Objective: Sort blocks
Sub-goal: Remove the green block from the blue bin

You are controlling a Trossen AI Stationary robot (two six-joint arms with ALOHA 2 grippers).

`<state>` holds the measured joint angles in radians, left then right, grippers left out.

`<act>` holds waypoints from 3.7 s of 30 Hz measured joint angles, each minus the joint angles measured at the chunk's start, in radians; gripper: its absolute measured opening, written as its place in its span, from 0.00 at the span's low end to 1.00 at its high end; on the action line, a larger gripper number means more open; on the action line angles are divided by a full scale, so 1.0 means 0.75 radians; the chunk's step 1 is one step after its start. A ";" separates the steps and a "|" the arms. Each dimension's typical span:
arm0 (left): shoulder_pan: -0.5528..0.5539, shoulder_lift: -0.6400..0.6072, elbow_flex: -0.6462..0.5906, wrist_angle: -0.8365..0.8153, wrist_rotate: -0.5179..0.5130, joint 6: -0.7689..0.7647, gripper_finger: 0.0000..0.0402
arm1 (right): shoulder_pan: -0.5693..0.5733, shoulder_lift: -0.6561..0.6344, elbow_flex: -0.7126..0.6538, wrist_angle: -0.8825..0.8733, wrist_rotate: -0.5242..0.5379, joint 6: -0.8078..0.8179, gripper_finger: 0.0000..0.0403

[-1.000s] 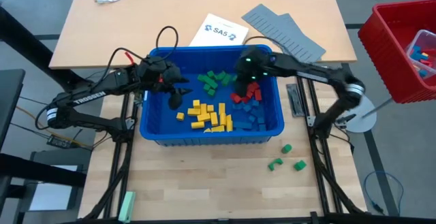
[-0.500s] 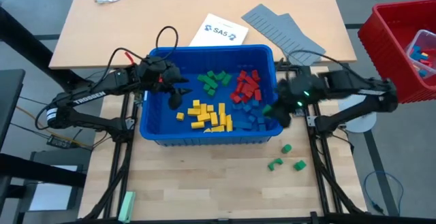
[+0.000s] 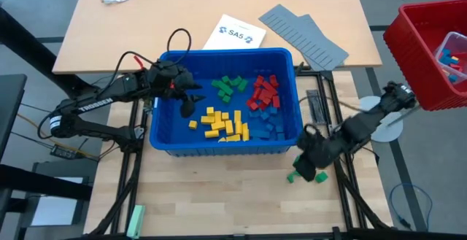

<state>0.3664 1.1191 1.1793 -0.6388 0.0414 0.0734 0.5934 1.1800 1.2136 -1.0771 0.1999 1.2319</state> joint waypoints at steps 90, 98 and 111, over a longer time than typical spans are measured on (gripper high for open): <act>0.126 0.375 0.132 0.068 -0.038 0.056 0.53 | -1.281 0.506 0.431 0.768 -0.158 -1.594 0.45; 0.140 0.760 0.418 -0.029 0.038 0.282 0.53 | -1.247 0.189 0.431 0.669 -0.153 -1.566 0.45; 0.170 1.129 0.472 -0.145 0.052 0.596 0.49 | -1.045 -0.008 0.431 0.485 -0.151 -1.528 0.43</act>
<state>0.4941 1.9661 1.5330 -0.7478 0.0806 0.5206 -0.1907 1.1740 1.5368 -0.7134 0.0866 0.0858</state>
